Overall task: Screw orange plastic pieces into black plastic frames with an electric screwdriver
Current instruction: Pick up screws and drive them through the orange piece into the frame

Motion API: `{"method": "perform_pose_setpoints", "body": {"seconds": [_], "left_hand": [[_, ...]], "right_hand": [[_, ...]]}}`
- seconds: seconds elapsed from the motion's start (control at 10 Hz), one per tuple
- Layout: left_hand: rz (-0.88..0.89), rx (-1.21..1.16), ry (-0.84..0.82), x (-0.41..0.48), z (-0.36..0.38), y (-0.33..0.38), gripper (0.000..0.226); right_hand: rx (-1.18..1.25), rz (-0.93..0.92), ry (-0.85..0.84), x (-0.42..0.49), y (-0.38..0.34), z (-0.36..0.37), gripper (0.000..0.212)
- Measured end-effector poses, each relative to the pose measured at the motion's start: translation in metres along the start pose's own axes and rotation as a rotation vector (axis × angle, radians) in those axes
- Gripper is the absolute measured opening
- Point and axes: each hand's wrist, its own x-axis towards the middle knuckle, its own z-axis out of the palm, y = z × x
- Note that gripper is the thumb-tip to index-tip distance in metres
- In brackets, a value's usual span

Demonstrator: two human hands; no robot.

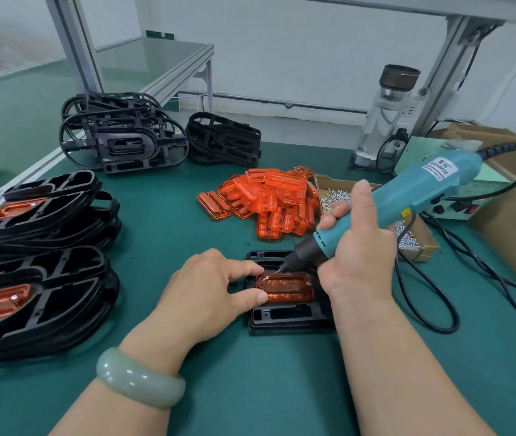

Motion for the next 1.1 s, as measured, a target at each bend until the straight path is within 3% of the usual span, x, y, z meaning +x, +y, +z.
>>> {"method": "perform_pose_setpoints", "body": {"seconds": [0.9, 1.1], "left_hand": [[-0.001, -0.025, 0.014, 0.001, 0.0, 0.001, 0.038], [0.002, -0.014, 0.023, 0.0, 0.001, 0.002, 0.037]], "right_hand": [[-0.037, -0.074, -0.151, -0.006, -0.002, 0.007, 0.012], [-0.064, -0.106, -0.28, -0.011, -0.005, 0.01, 0.008]]}}
